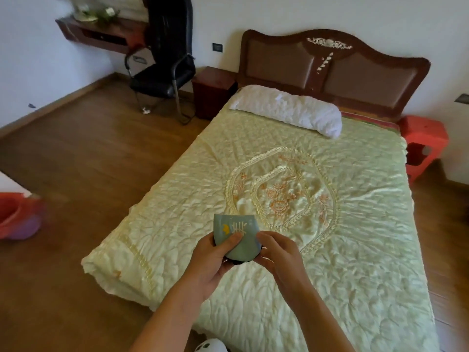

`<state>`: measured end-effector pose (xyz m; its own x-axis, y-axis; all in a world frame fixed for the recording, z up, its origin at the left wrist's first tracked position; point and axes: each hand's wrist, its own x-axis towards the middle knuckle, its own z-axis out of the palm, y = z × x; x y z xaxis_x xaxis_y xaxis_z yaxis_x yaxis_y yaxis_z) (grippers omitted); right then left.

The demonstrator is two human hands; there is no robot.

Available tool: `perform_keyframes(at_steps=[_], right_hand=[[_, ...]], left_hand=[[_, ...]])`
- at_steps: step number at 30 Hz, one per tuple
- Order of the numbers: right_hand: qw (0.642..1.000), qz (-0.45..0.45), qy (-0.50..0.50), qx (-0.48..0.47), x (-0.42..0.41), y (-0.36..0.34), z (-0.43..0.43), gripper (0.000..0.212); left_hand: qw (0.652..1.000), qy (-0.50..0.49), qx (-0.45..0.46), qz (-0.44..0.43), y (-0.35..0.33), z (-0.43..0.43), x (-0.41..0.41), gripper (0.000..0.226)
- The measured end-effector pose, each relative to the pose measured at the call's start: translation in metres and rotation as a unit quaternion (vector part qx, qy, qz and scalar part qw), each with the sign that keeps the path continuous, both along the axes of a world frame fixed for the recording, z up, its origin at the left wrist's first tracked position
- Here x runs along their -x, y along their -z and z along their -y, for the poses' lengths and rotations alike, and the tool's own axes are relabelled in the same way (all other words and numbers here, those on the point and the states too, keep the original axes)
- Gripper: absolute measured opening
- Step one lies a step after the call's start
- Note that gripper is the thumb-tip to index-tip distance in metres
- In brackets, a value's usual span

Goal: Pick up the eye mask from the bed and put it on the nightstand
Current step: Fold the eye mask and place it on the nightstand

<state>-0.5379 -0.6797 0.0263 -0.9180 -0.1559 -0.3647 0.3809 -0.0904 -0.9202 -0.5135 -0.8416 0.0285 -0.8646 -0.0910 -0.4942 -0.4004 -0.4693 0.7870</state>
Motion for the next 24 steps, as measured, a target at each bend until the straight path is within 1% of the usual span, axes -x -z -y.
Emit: perform_keyframes(at_steps=[2,4,9,14,16,19,22,24], right_hand=[[0.999,-0.004,-0.045,0.002,0.002,0.0,0.012,0.028],[0.995,-0.009,-0.095,0.008,0.0,-0.002,0.021,0.021],[0.976,-0.008,-0.214,0.03,-0.022,-0.001,0.05,0.022],[0.947,0.008,-0.319,0.026,-0.063,0.007,0.084,0.022],[0.934,0.004,-0.357,0.021,-0.081,0.01,0.098,0.021],[0.908,0.003,-0.419,0.018,-0.107,0.013,0.123,0.028],[0.883,0.011,-0.468,0.019,-0.134,0.016,0.15,0.016],[0.865,0.01,-0.501,0.022,-0.154,0.018,0.168,0.015]], left_hand=[[0.999,-0.051,-0.001,0.005,-0.004,0.009,-0.014,0.048],[0.995,-0.104,0.0,0.016,-0.005,0.014,-0.032,0.049],[0.976,-0.218,-0.008,0.023,-0.009,0.021,-0.087,0.048],[0.942,-0.333,-0.016,0.032,-0.002,0.025,-0.152,0.053],[0.929,-0.369,-0.019,0.024,0.0,0.029,-0.177,0.05],[0.902,-0.43,-0.017,0.021,0.002,0.037,-0.214,0.049],[0.873,-0.487,-0.003,0.026,0.003,0.049,-0.25,0.052],[0.854,-0.52,0.006,0.029,0.005,0.059,-0.273,0.052]])
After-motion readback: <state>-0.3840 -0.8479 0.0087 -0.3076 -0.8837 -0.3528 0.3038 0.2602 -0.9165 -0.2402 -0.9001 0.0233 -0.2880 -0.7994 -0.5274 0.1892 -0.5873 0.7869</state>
